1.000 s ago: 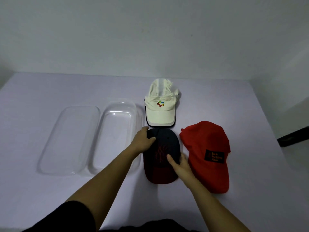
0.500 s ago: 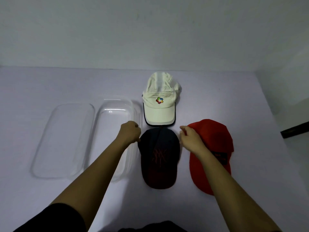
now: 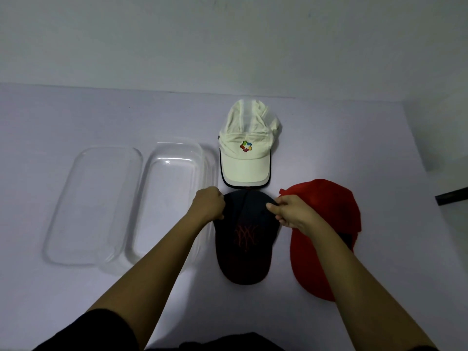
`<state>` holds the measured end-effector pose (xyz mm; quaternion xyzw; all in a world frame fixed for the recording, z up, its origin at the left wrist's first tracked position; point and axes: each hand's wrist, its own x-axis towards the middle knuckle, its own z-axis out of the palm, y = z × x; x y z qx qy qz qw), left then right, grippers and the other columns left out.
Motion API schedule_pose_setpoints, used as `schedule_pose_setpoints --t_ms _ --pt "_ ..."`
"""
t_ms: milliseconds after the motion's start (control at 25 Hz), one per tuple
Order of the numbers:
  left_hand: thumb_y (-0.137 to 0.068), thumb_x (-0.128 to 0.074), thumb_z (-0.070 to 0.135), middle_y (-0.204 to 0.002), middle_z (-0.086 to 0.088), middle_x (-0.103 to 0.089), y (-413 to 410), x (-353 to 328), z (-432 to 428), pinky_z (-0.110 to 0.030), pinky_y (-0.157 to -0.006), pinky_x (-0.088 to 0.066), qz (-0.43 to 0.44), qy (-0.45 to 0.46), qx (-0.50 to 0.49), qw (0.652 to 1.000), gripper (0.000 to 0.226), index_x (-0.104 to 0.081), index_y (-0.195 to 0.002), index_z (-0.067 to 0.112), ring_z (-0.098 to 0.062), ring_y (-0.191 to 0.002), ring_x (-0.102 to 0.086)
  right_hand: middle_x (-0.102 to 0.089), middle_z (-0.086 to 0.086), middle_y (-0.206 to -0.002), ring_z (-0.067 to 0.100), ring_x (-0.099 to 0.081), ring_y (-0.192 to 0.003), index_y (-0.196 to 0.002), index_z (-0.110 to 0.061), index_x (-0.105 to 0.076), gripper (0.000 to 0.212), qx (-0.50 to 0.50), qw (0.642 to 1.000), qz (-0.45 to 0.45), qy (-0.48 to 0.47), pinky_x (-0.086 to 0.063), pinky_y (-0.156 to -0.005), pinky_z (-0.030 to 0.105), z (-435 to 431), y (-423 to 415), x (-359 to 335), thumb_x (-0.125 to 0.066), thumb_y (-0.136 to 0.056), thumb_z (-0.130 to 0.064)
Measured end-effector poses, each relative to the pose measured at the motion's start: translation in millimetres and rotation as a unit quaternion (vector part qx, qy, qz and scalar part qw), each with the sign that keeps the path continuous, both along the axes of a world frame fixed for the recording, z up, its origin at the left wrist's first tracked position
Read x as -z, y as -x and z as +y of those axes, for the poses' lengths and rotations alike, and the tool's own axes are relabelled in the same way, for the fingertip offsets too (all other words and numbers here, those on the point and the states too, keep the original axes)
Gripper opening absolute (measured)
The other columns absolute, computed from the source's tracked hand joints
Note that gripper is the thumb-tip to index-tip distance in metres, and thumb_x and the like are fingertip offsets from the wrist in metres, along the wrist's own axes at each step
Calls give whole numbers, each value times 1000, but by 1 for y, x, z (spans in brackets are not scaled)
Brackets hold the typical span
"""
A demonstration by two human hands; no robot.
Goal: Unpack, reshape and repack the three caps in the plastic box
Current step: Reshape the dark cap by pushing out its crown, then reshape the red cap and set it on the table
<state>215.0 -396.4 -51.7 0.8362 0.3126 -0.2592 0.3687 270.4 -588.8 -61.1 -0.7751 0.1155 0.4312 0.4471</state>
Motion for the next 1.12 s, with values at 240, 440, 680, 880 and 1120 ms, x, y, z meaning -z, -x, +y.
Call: schedule_pose_setpoints --t_ms 240,440,680,880,1120 --pt "-87 -52 -3 -65 -3 -48 -4 -3 2 -25 -54 -47 -1 -100 69 993 34 -40 -60 13 -16 -60 -53 -61 8 -93 11 -62 -65 -117 2 -58 25 -28 996 -73 51 -53 -61 22 -1 -11 3 -48 -96 -6" --pt "-87 -50 -5 -60 -2 -36 -5 -3 -2 -24 -63 -42 3 -175 137 975 39 -33 -57 12 -11 -53 -36 -62 -1 -71 9 -62 -56 -100 -4 -67 13 -74 972 -186 121 -56 -60 23 -1 -10 8 -60 -90 -8" --pt "-93 -42 5 -72 -6 -51 1 -15 -1 -29 -63 -37 -85 -206 113 968 39 -31 -57 13 -20 -68 -49 -72 5 -102 18 -68 -87 -110 -12 -67 25 -131 938 -287 141 -46 -82 22 -11 -2 -10 -59 -90 -24" --pt "-93 -44 7 -91 -18 -69 23 -42 -37 -39 -78 -50 -269 -146 59 950 25 -66 -98 -4 -33 -86 -64 -69 -2 -102 8 -62 -92 -108 -13 -68 21 -59 898 -434 42 -45 -82 13 -58 22 -49 -56 -91 -14" --pt "-88 -48 4 -107 -21 -67 63 -12 -144 -41 -87 -51 -272 16 152 950 28 -63 -111 -3 -33 -96 -63 -54 8 -129 21 -51 -118 -129 -14 -52 49 -30 909 -403 104 -36 -96 23 -147 71 -26 -55 -83 4"
